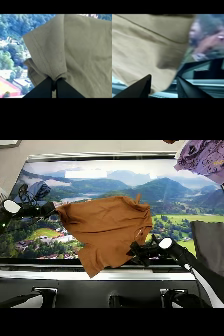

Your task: Fold the clothes and pants, and hang the long-sleeved shirts on hangers.

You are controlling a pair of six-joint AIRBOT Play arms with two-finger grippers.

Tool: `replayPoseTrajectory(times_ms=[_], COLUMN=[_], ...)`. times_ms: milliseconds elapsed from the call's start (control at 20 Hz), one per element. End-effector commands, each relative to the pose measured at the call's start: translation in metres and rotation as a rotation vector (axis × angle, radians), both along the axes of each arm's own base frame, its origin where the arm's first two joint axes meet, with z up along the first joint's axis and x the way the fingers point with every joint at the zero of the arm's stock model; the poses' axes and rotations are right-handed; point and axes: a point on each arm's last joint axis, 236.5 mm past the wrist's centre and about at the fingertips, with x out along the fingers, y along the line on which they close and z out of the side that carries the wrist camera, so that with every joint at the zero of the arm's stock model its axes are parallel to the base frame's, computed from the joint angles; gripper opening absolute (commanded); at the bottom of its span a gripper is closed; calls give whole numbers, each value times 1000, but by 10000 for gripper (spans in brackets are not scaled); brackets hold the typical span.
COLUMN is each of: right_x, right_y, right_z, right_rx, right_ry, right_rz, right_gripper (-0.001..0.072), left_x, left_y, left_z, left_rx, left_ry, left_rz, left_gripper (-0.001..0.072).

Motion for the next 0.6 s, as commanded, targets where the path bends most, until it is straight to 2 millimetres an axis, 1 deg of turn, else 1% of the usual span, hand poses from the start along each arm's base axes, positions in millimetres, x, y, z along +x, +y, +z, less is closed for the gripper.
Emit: replayPoseTrajectory(times_ms=[0, 50, 100, 200, 300, 350, 400, 450, 500, 550], right_x=[23, 30, 35, 39, 40, 46, 56, 75, 97, 121], right_y=[9, 11, 12, 15, 19, 21, 23, 22, 19, 13], right_z=[-3, -1, 1, 4, 10, 18, 30, 50, 77, 110], right_rx=[45, 60, 70, 84, 102, 110, 120, 125, 139, 153], right_ry=[-57, -80, -97, -132, -159, -190, -231, -306, -389, -483], right_rz=[-63, -82, -92, -75, -47, -31, -31, -36, -43, -55], right_gripper=[348, 336, 281, 36, 33, 32, 32, 32, 32, 32], left_x=[0, 0, 0, 0, 0, 1, 2, 6, 13, 20], left_y=[0, 0, 0, 0, 1, 2, 4, 8, 14, 21], left_z=[0, 0, 0, 0, 1, 3, 8, 20, 39, 64], left_rx=[0, 0, 0, 0, 0, 0, 0, 7, 27, 49], left_ry=[0, 0, 0, 0, -1, -4, -11, -33, -77, -137], left_rz=[1, 1, 1, 1, 3, 3, 4, 6, 4, 11], left_gripper=[19, 18, 18, 19, 18, 19, 18, 18, 18, 17])
